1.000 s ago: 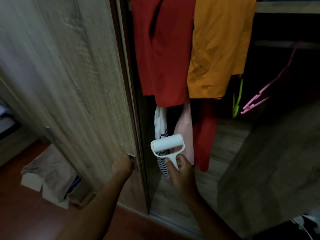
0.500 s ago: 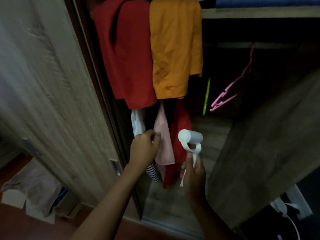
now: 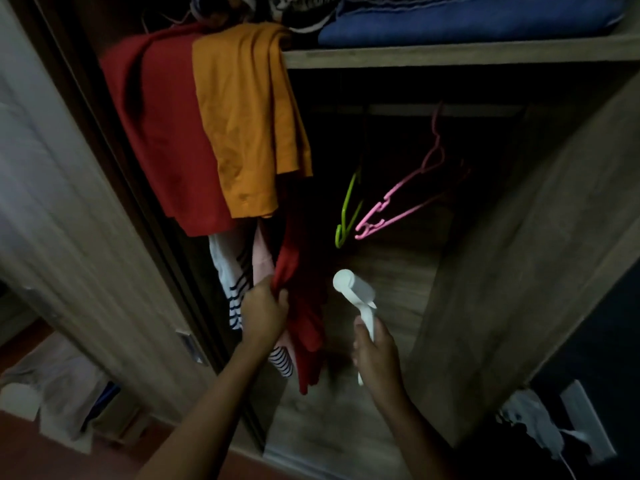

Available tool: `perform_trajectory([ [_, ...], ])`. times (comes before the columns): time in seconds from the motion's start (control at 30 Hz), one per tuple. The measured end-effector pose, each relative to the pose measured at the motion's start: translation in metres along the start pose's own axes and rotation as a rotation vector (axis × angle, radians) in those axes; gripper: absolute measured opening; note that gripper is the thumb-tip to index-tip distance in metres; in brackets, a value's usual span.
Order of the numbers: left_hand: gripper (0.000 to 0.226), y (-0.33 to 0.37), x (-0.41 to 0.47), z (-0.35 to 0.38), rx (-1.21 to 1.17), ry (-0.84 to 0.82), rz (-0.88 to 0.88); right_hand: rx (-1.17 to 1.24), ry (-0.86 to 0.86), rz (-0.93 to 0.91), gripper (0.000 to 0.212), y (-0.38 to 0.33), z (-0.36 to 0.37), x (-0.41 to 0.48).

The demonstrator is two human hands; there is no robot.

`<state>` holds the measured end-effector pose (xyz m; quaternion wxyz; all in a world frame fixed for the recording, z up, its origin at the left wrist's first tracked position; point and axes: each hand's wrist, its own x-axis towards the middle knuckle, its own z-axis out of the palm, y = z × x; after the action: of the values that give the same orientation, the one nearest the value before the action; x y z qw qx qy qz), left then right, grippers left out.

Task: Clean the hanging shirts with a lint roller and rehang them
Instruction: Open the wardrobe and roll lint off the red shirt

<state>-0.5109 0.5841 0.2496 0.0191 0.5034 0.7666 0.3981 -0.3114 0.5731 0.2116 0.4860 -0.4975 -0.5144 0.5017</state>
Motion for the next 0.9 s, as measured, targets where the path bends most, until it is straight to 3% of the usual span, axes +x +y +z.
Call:
perform_trajectory([
  [0.2, 0.016, -0.047, -0.022, -0.044, -0.215, 0.176, -0.180, -0.021, -0.323, -0.022, 0.014, -0.010, 0.043, 0.016],
  [0.43, 0.015, -0.056, -0.026, -0.078, -0.280, 0.260, -0.256, 0.067, -0.377, -0.155, 0.025, -0.045, 0.110, 0.048],
  [0.63, 0.016, -0.057, -0.026, -0.093, -0.286, 0.412, -0.218, -0.102, -0.578, -0.127, 0.020, 0.037, 0.129, 0.013],
  [0.73, 0.015, -0.052, -0.028, -0.107, -0.201, 0.393, -0.194, -0.282, -0.694, -0.072, 0.016, 0.078, 0.116, -0.010],
  [0.8, 0.015, -0.055, -0.028, -0.115, -0.159, 0.383, -0.187, -0.264, -0.656, -0.042, 0.014, 0.081, 0.115, -0.011],
  [0.9, 0.017, -0.061, -0.028, -0.125, -0.121, 0.370, -0.186, -0.197, -0.437, -0.136, 0.015, 0.047, 0.125, 0.008],
])
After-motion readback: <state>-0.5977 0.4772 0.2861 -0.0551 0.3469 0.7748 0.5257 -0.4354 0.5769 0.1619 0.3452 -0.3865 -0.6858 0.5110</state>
